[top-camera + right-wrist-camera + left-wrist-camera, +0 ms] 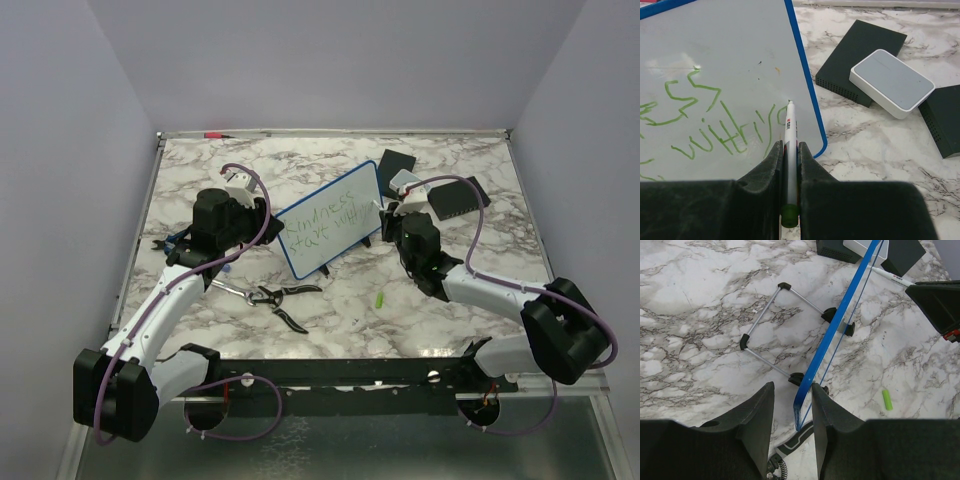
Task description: Write a sentence on the whiteboard
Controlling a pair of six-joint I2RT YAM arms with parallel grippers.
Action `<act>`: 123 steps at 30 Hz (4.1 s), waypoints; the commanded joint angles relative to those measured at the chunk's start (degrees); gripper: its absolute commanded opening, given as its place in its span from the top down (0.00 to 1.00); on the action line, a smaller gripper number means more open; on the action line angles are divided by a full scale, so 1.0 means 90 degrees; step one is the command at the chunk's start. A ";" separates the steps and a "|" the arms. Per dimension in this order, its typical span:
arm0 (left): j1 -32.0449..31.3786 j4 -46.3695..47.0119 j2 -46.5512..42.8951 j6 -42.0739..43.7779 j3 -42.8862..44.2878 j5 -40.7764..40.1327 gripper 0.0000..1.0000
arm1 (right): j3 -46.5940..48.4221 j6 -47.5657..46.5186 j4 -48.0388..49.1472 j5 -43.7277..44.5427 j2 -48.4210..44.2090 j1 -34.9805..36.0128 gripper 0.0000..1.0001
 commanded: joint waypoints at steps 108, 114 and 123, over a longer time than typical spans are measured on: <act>0.0033 -0.0004 -0.0183 0.0073 -0.0056 0.0065 0.63 | -0.0420 0.0701 -0.0378 0.0233 0.0130 -0.0026 0.99; 0.0033 -0.0012 -0.0183 0.0063 -0.0052 0.0070 0.63 | -0.0431 0.0674 -0.0217 0.0258 0.0213 -0.0021 0.99; 0.0028 -0.0009 -0.0180 0.0080 -0.0051 0.0073 0.63 | -0.0362 0.0609 0.0007 0.0249 0.0410 -0.0038 0.99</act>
